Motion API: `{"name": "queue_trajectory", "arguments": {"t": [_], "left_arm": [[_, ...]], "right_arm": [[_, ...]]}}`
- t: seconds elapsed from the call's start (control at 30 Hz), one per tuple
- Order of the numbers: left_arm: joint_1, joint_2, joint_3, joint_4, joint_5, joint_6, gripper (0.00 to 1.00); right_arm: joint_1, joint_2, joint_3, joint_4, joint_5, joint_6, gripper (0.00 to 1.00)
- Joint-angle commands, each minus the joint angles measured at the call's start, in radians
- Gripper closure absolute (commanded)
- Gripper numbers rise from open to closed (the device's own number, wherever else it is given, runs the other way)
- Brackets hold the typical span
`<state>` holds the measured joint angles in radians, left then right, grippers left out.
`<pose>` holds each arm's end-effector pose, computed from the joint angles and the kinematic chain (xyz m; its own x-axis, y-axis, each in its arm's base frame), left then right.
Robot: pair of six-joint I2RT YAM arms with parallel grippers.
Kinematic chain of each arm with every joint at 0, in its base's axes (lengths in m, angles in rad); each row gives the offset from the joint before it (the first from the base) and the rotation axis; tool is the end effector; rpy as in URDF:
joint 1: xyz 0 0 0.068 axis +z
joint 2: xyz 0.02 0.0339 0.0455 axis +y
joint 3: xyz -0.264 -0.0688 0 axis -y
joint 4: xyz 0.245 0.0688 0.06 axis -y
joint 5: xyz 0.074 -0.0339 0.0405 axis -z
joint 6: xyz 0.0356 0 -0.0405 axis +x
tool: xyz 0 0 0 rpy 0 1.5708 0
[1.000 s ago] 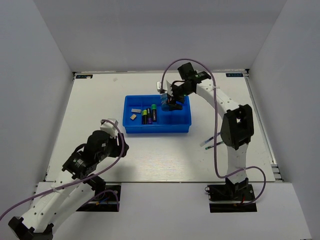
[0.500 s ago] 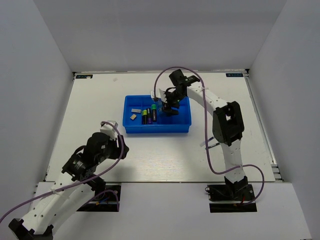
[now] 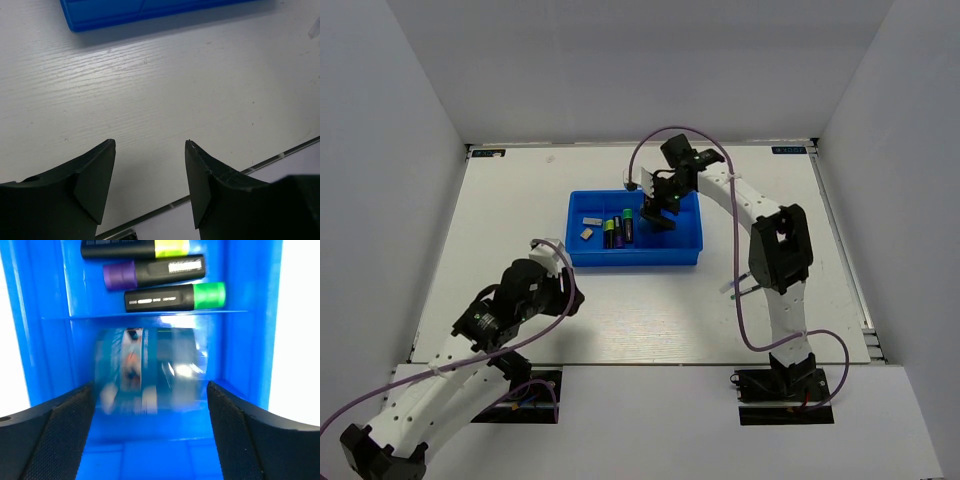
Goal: Sort the stationery into containers
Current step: Place the stationery into the container, then grab a piece of stationery with the left arm
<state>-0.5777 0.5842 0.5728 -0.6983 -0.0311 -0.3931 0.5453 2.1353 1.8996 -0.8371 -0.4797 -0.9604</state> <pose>0.1083 -0.0693 0.2449 -0.7057 0.0030 -0.7085 0.2769 0.9217 -0.2719 0.3881 0.2547 0.2449 0.1009 -0.7890 -0.6060 -0.9873 -0.0042 -0.1590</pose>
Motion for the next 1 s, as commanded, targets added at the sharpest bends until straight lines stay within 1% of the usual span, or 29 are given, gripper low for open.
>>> {"name": "queue_trajectory", "arguments": {"t": [0.0, 0.17, 0.23, 0.27, 0.3, 0.33, 0.37, 0.4, 0.43, 0.47, 0.5, 0.53, 0.57, 0.6, 0.63, 0.67, 0.7, 0.73, 0.77, 0.8, 0.83, 0.87, 0.9, 0.93, 0.97], "left_arm": [[0.004, 0.026, 0.036, 0.049, 0.056, 0.007, 0.32], [0.004, 0.052, 0.064, 0.06, 0.077, 0.01, 0.32], [0.004, 0.06, 0.067, 0.077, 0.094, 0.011, 0.32], [0.006, 0.068, 0.07, 0.086, 0.105, 0.01, 0.39], [0.004, 0.071, 0.07, 0.106, 0.126, 0.01, 0.45], [-0.004, 0.092, 0.097, 0.118, 0.144, 0.011, 0.52], [-0.019, 0.129, 0.111, 0.126, 0.154, 0.017, 0.69], [-0.019, 0.146, 0.13, 0.138, 0.175, 0.017, 0.78], [-0.061, 0.219, 0.174, 0.157, 0.177, 0.031, 0.91], [-0.082, 0.247, 0.189, 0.177, 0.181, 0.048, 0.91], [-0.102, 0.305, 0.206, 0.184, 0.186, 0.063, 0.99], [-0.172, 0.337, 0.272, 0.206, 0.189, 0.092, 1.0], [-0.197, 0.438, 0.297, 0.204, 0.198, 0.138, 1.0], [-0.247, 0.472, 0.349, 0.209, 0.203, 0.163, 1.0], [-0.295, 0.508, 0.373, 0.206, 0.204, 0.236, 1.0], [-0.336, 0.541, 0.457, 0.2, 0.23, 0.261, 1.0], [-0.355, 0.646, 0.485, 0.195, 0.235, 0.282, 0.96], [-0.372, 0.681, 0.51, 0.198, 0.237, 0.313, 0.88], [-0.414, 0.744, 0.572, 0.21, 0.244, 0.338, 0.78], [-0.424, 0.803, 0.588, 0.242, 0.25, 0.345, 0.6], [-0.428, 0.857, 0.602, 0.261, 0.263, 0.353, 0.51], [-0.439, 0.887, 0.627, 0.284, 0.27, 0.349, 0.46], [-0.438, 0.942, 0.654, 0.345, 0.298, 0.338, 0.43], [-0.442, 1.006, 0.691, 0.364, 0.304, 0.333, 0.4], [-0.448, 1.043, 0.717, 0.375, 0.309, 0.324, 0.4]], "right_arm": [[-0.002, -0.103, 0.004, 0.032, -0.017, 0.072, 0.1], [-0.008, -0.146, -0.016, 0.036, -0.033, 0.104, 0.1], [-0.007, -0.164, -0.031, 0.036, -0.016, 0.11, 0.1], [-0.007, -0.176, -0.031, 0.038, -0.004, 0.118, 0.11], [-0.007, -0.186, -0.031, 0.038, 0.009, 0.196, 0.15], [-0.008, -0.208, -0.034, 0.036, 0.071, 0.23, 0.25], [-0.015, -0.242, -0.059, 0.065, 0.088, 0.373, 0.99], [-0.03, -0.289, -0.083, 0.066, 0.119, 0.431, 1.0], [-0.054, -0.354, -0.208, 0.12, 0.213, 0.525, 1.0], [-0.064, -0.354, -0.209, 0.185, 0.251, 0.592, 1.0], [-0.083, -0.467, -0.325, 0.229, 0.306, 0.706, 1.0], [-0.09, -0.504, -0.376, 0.265, 0.422, 0.718, 1.0], [-0.132, -0.534, -0.449, 0.256, 0.421, 0.75, 1.0], [-0.148, -0.601, -0.489, 0.174, 0.408, 0.762, 0.26], [-0.163, -0.613, -0.52, 0.141, 0.394, 0.788, 0.1], [-0.217, -0.645, -0.536, 0.112, 0.382, 0.83, 0.1], [-0.24, -0.684, -0.554, 0.075, 0.366, 0.857, 0.14], [-0.27, -0.736, -0.642, 0.085, 0.362, 0.882, 0.73], [-0.322, -0.765, -0.672, 0.098, 0.421, 1.002, 0.94], [-0.379, -0.82, -0.757, 0.142, 0.424, 1.032, 0.96], [-0.428, -0.868, -0.778, 0.15, 0.438, 1.058, 0.95], [-0.447, -0.888, -0.793, 0.154, 0.475, 1.148, 0.92], [-0.5, -0.9, -0.81, 0.138, 0.542, 1.181, 0.81], [-0.514, -0.938, -0.832, 0.141, 0.564, 1.221, 0.49], [-0.525, -0.951, -0.859, 0.144, 0.587, 1.252, 0.44]]}}
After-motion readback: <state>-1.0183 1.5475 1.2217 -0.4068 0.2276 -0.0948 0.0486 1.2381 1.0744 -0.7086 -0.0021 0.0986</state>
